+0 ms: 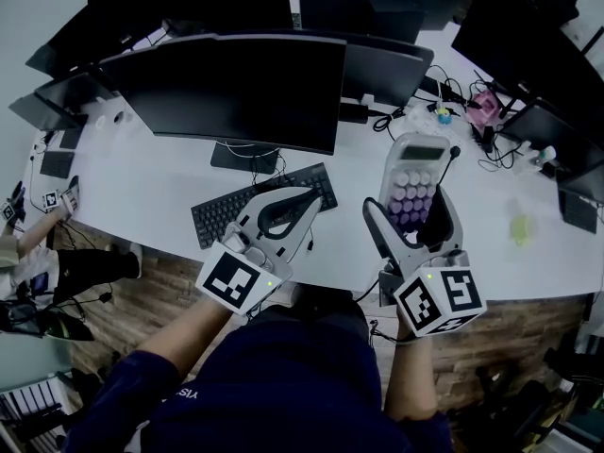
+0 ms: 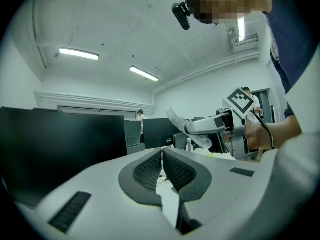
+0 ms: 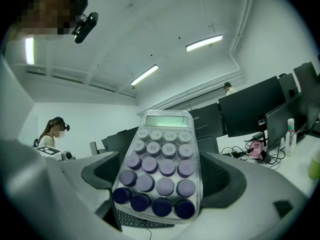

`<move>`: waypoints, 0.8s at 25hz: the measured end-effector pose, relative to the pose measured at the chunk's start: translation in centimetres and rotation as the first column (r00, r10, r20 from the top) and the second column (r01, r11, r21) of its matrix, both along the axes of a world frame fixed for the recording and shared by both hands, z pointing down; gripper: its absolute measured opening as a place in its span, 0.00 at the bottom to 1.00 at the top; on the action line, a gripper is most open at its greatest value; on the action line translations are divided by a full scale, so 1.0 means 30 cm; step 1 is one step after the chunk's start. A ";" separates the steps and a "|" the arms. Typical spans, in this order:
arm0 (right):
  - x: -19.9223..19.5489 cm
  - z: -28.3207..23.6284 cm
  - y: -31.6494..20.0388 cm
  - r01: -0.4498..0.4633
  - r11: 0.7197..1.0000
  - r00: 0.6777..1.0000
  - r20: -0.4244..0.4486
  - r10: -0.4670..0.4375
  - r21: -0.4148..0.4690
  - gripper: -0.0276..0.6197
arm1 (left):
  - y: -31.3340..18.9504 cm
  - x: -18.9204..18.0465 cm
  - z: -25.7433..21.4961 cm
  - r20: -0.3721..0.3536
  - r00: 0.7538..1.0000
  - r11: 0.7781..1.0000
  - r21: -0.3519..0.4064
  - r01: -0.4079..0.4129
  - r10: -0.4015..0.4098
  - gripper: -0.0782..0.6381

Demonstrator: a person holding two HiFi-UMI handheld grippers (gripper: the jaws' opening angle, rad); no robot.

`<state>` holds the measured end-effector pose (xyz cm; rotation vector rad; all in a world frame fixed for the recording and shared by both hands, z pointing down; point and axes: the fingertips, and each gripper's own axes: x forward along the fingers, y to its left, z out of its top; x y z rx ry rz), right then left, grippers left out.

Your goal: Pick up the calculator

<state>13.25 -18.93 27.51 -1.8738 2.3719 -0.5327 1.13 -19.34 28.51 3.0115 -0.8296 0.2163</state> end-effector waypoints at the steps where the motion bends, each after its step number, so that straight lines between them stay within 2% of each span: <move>1: 0.002 0.000 -0.002 0.004 1.000 1.000 -0.003 -0.004 -0.002 0.82 | -0.003 0.002 -0.002 0.000 1.000 1.000 0.001 0.000 0.000 0.16; 7: 0.013 -0.004 -0.008 0.012 1.000 1.000 -0.015 -0.012 -0.005 0.82 | -0.016 0.012 -0.007 0.000 1.000 1.000 0.011 -0.002 0.002 0.16; 20: 0.043 0.016 0.008 -0.012 1.000 1.000 0.015 0.012 -0.021 0.82 | -0.005 0.035 -0.007 -0.002 1.000 1.000 0.007 -0.012 0.012 0.16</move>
